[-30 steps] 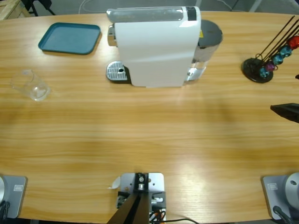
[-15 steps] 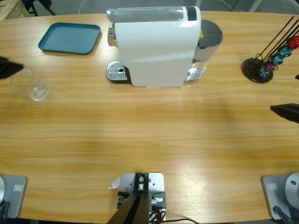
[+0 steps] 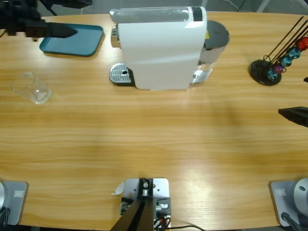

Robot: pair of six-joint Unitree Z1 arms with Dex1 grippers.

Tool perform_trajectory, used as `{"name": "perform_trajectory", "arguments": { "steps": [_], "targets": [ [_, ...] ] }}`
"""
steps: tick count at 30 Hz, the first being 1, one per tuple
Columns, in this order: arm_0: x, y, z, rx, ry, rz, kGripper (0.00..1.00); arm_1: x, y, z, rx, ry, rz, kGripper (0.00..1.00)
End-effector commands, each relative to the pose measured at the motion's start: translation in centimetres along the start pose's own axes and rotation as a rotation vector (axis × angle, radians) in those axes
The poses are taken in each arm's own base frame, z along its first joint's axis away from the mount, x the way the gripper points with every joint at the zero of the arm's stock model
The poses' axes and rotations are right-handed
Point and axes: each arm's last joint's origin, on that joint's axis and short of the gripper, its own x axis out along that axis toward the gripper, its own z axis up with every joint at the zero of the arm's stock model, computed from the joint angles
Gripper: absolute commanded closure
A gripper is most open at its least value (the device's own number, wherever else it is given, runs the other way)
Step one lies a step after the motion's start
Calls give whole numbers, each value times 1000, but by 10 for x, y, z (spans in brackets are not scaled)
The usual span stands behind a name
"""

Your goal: Pour coffee

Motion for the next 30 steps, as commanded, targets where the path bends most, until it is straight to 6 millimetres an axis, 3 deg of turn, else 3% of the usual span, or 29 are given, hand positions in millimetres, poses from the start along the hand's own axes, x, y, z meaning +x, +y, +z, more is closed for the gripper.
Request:
{"name": "perform_trajectory", "arguments": {
  "steps": [1,6,14,16,19,23,25,27,30],
  "targets": [
    [46,23,6,-114,83,11,28,11,0,-3,7,49,-9,0],
    [68,18,16,-187,162,-95,1,12,0,-3,0,50,-11,0],
    [70,16,22,-214,160,-109,48,13,0,-2,1,54,-13,0],
    [70,15,22,-219,165,-114,128,14,0,-2,1,55,-14,0],
    [70,13,23,-214,176,-134,384,15,0,-1,2,60,-14,0],
    [71,14,22,-214,178,-132,509,15,0,-1,1,62,-14,0],
    [72,15,22,-212,180,-130,677,16,0,0,1,66,-14,0],
    [72,16,22,-211,178,-128,736,17,0,0,0,68,-14,0],
    [70,15,23,-206,172,-130,736,17,0,0,0,68,-14,0]
  ]
}}
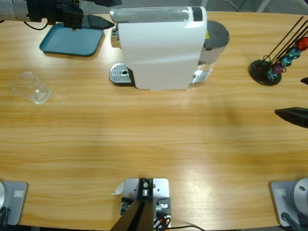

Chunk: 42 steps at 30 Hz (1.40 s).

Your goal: Pour coffee

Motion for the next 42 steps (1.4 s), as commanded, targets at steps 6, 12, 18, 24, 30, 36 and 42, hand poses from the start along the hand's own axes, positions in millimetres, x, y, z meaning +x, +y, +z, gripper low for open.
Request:
{"name": "perform_trajectory", "arguments": {
  "steps": [6,12,18,24,30,36,42],
  "targets": [
    [7,12,6,34,-2,23,856,12,0,-1,1,50,-14,0],
    [6,4,9,67,-8,-20,1000,12,0,-1,0,50,-13,0],
    [3,-15,18,104,-37,-61,1000,12,0,-1,0,48,-13,0],
    [8,-43,28,158,-50,-122,1000,11,0,-1,1,46,-15,0],
    [16,-66,29,199,-33,-169,1000,7,0,-4,1,29,-14,0],
    [9,-94,16,619,-62,-216,387,39,-17,6,50,109,-388,0],
    [-12,-88,-25,1263,-58,238,103,47,-36,13,96,82,-689,0]
  ]
}}
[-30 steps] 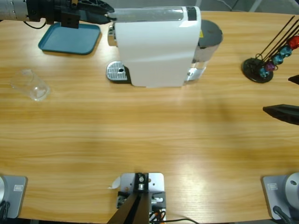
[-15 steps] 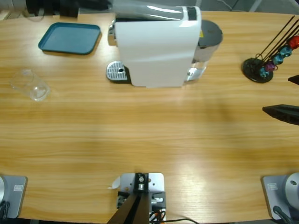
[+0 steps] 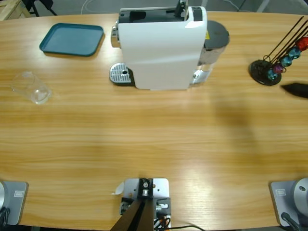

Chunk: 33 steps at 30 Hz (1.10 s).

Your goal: Pour coffee

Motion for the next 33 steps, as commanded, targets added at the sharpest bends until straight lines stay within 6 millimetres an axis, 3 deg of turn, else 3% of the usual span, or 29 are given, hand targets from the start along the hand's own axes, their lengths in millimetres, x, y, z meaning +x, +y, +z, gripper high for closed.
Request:
{"name": "perform_trajectory", "arguments": {
  "steps": [1,5,9,13,19,23,26,33],
  "targets": [
    [-21,-20,-42,664,269,361,62,33,-12,5,58,39,-321,1],
    [-56,-21,-71,739,408,437,0,43,-25,0,148,48,-368,150],
    [-87,-22,-103,693,439,458,0,57,-35,-14,247,46,-329,152],
    [-108,-29,-113,651,407,468,0,68,-39,-25,314,0,-280,237],
    [-112,-30,-116,611,392,468,0,79,-43,-29,366,-99,-268,324],
    [-114,-36,-106,586,344,473,0,92,-46,-29,396,-125,-288,326],
    [-111,-36,-101,582,337,470,0,104,-50,-29,423,-132,-291,400],
    [-107,-33,-104,571,354,470,0,109,-55,-29,442,-126,-313,416]
  ]
}}
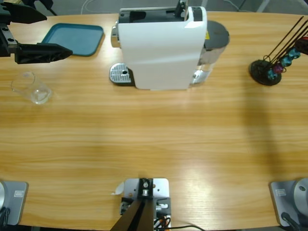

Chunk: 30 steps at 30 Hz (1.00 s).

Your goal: Pour coffee

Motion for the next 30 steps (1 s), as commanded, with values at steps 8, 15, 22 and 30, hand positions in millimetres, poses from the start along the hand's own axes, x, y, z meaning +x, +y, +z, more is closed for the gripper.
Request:
{"name": "perform_trajectory", "arguments": {
  "steps": [8,15,22,30],
  "targets": [
    [8,-1,-5,-22,32,-8,0,15,-4,-12,18,50,-15,649],
    [10,-2,-6,-27,38,-12,0,16,-5,-13,21,52,-21,662],
    [11,-2,-6,-30,40,-13,0,15,-6,-14,22,48,-23,927],
    [12,-3,-9,-37,47,-15,0,14,-5,-16,8,50,12,1000]
  ]
}}
